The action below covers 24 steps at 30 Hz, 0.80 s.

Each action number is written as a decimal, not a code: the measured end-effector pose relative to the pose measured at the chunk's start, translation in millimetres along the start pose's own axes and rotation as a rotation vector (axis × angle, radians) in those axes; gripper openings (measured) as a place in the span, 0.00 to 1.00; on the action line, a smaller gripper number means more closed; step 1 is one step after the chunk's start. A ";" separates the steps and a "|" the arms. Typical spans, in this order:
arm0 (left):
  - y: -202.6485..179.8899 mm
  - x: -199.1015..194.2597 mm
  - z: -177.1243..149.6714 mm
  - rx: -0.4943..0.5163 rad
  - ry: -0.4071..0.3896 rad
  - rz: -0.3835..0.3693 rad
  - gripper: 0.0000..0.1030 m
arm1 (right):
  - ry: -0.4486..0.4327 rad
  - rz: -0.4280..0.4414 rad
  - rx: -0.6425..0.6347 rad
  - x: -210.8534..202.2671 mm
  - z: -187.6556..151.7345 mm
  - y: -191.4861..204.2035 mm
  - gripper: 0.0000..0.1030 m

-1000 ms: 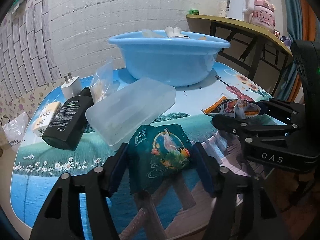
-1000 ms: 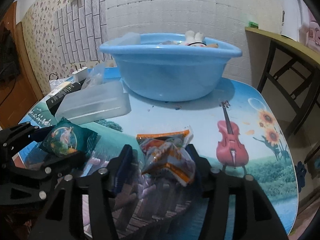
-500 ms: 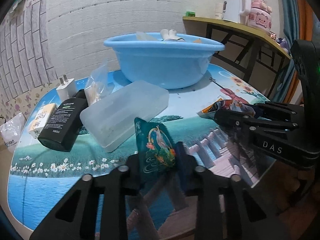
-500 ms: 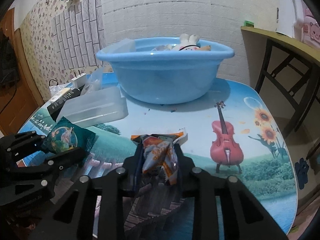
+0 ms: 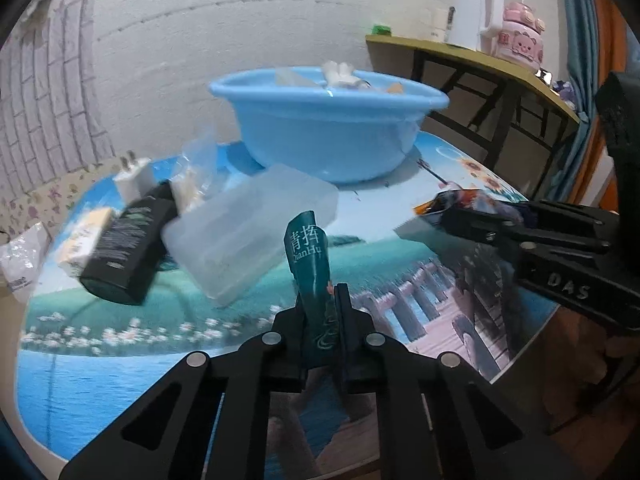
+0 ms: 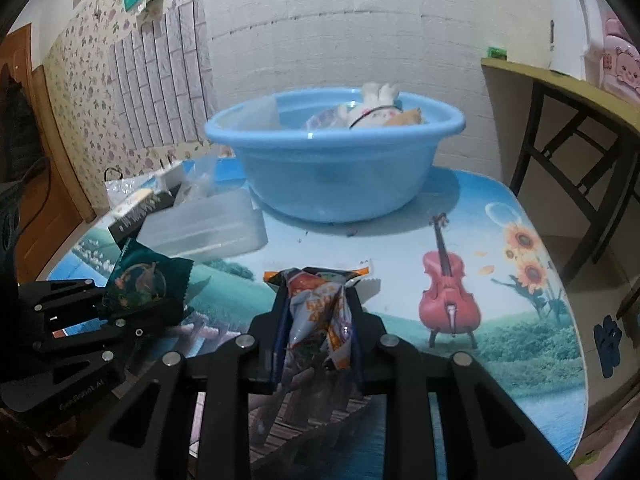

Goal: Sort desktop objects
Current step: 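Grasp the green snack packet with the left gripper while the right grasps the orange snack bag, then carry the green packet and orange snack bag over the blue basin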

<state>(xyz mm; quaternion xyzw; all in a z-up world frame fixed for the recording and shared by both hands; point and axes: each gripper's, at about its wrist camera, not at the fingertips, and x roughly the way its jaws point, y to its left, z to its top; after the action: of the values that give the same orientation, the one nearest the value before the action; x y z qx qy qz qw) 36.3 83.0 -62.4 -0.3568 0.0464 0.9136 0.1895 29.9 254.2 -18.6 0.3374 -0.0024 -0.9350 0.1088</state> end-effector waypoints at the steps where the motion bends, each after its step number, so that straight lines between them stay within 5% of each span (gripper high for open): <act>1: 0.5 -4.0 1.8 -0.001 -0.013 -0.001 0.09 | -0.014 0.002 -0.001 -4.7 3.3 0.6 0.24; 24: 17.5 -50.6 76.0 -0.071 -0.132 0.005 0.09 | -0.086 0.090 0.006 -43.0 58.7 15.3 0.24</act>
<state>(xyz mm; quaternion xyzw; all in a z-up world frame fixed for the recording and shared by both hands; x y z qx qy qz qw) 15.5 67.7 27.0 -0.3021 0.0022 0.9366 0.1772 28.1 244.0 55.0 0.2966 -0.0253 -0.9429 0.1497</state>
